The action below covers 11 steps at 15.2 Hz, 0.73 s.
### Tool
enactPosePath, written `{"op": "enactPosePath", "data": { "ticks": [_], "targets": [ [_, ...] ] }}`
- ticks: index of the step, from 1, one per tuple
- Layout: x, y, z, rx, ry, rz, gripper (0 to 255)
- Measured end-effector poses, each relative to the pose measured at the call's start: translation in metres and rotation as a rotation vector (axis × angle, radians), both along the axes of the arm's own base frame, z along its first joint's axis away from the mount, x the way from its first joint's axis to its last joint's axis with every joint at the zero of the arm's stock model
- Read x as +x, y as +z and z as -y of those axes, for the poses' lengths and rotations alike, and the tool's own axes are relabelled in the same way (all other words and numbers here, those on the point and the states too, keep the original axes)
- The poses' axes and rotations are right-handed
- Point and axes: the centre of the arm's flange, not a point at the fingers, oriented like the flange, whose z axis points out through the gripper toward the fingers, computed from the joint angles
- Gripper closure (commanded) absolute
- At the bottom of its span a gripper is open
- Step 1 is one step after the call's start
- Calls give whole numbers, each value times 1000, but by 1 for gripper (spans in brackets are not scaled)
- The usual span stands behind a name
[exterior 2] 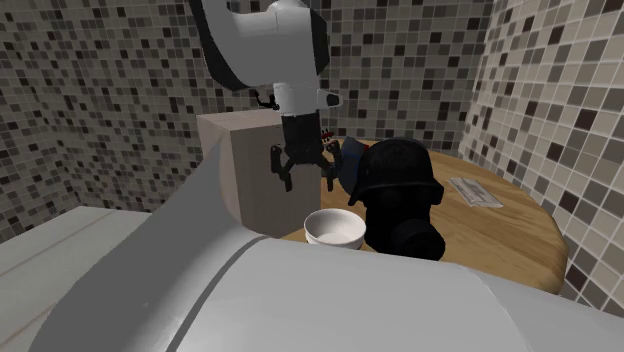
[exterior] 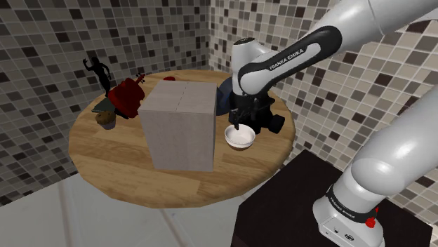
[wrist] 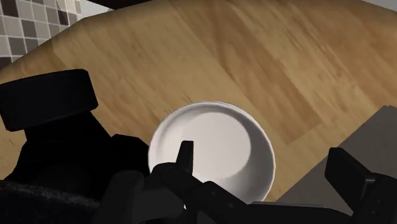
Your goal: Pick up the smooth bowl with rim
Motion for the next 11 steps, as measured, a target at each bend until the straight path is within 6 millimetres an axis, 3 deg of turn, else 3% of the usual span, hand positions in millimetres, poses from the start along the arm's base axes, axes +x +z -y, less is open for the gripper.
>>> {"op": "enactPosePath", "data": {
  "ticks": [8,11],
  "targets": [
    [52,-93,-18,-42,21,-12,0],
    [69,-107,-25,-46,23,16,0]
  ]
}}
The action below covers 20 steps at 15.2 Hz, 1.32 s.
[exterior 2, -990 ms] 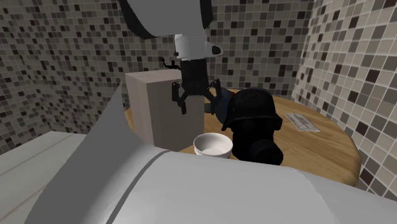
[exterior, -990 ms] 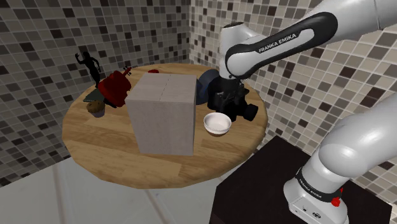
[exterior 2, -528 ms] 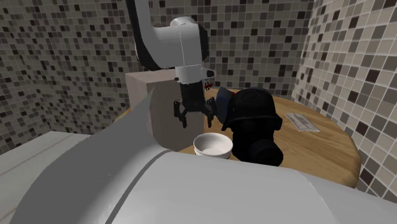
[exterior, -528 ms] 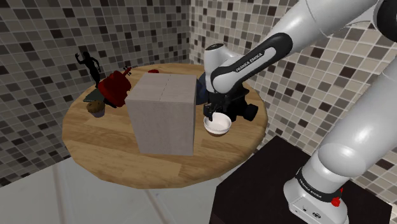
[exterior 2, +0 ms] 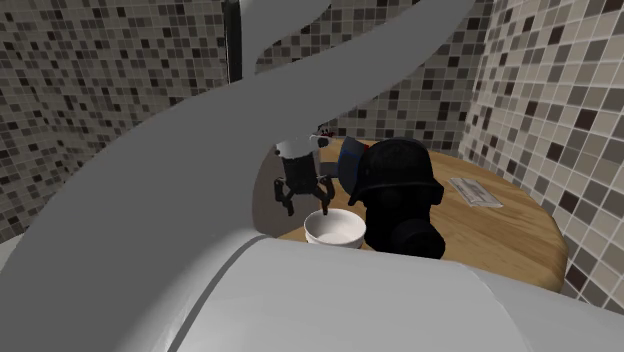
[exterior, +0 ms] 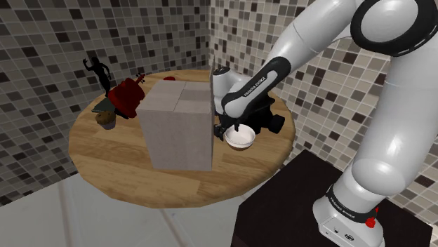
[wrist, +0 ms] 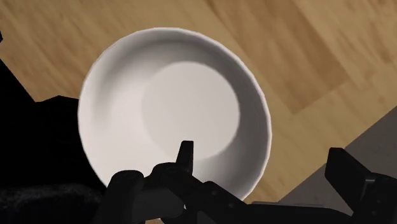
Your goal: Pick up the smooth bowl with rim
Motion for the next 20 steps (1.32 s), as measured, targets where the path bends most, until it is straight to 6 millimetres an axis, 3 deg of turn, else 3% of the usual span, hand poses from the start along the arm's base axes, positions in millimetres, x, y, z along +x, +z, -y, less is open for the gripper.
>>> {"op": "enactPosePath", "data": {
  "ticks": [7,8,20],
  "targets": [
    [8,-35,2,15,-5,30,0],
    [7,-36,2,13,-4,23,255],
    [0,-37,3,-4,-1,-20,255]
  ]
}}
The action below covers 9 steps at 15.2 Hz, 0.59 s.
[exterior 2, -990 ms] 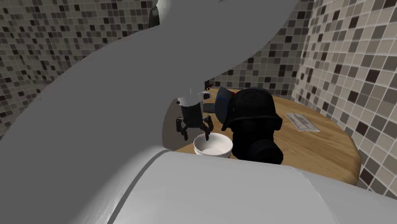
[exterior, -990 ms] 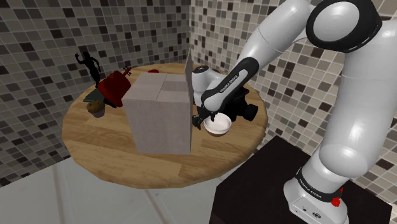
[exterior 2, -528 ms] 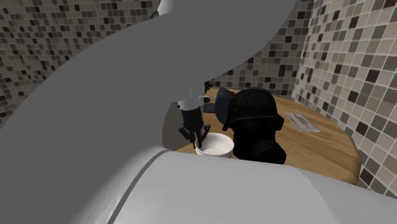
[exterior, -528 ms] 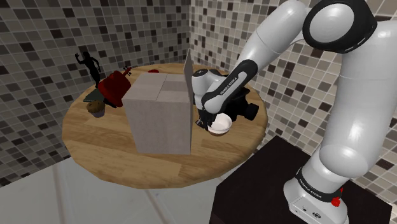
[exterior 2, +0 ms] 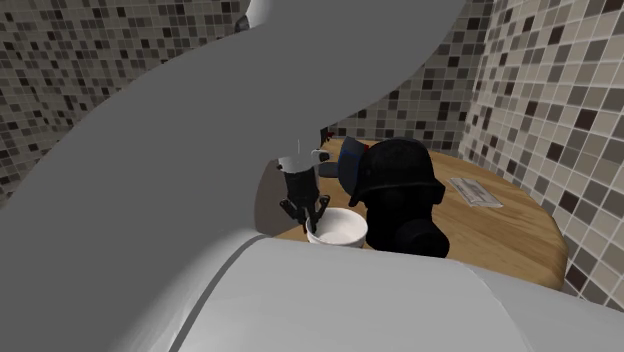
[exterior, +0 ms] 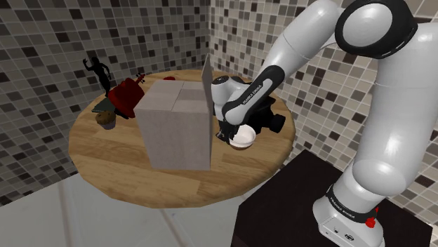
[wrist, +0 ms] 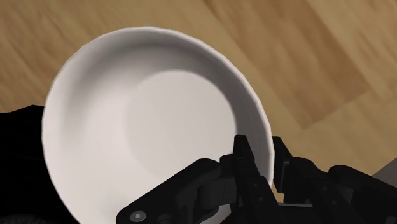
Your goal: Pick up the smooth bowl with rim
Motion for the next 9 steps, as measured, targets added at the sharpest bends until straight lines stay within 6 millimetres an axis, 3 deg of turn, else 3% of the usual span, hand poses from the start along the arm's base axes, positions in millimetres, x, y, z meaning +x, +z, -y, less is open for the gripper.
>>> {"op": "enactPosePath", "data": {
  "ticks": [9],
  "targets": [
    [-3,40,-2,-2,4,-12,255]
  ]
}}
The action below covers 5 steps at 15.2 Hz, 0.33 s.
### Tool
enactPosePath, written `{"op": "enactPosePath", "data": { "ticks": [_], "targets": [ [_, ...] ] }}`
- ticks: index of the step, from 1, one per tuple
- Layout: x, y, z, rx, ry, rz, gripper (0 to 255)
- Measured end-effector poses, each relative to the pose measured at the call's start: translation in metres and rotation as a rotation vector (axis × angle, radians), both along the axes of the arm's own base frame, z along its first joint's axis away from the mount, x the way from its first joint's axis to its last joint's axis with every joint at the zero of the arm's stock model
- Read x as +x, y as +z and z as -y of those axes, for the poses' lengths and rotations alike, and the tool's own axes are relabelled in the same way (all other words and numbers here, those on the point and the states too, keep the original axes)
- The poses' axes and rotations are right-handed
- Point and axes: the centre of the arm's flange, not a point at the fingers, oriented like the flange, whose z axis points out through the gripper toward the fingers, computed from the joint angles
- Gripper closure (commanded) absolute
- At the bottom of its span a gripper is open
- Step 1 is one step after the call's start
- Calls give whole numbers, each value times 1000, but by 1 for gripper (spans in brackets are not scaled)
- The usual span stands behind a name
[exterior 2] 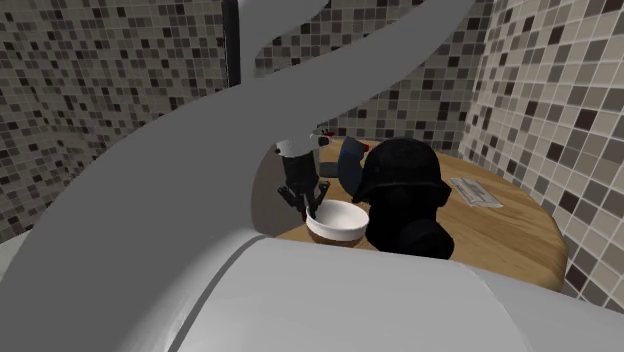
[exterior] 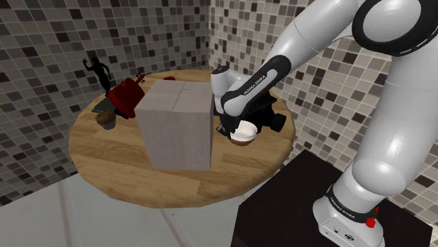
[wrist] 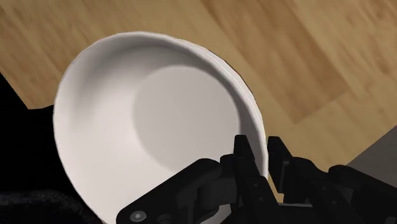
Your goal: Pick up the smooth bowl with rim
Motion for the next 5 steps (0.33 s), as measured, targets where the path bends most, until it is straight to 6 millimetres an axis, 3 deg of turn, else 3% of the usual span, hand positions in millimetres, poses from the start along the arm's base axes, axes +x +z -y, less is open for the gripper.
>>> {"op": "enactPosePath", "data": {
  "ticks": [5],
  "targets": [
    [0,25,-1,0,0,0,255]
  ]
}}
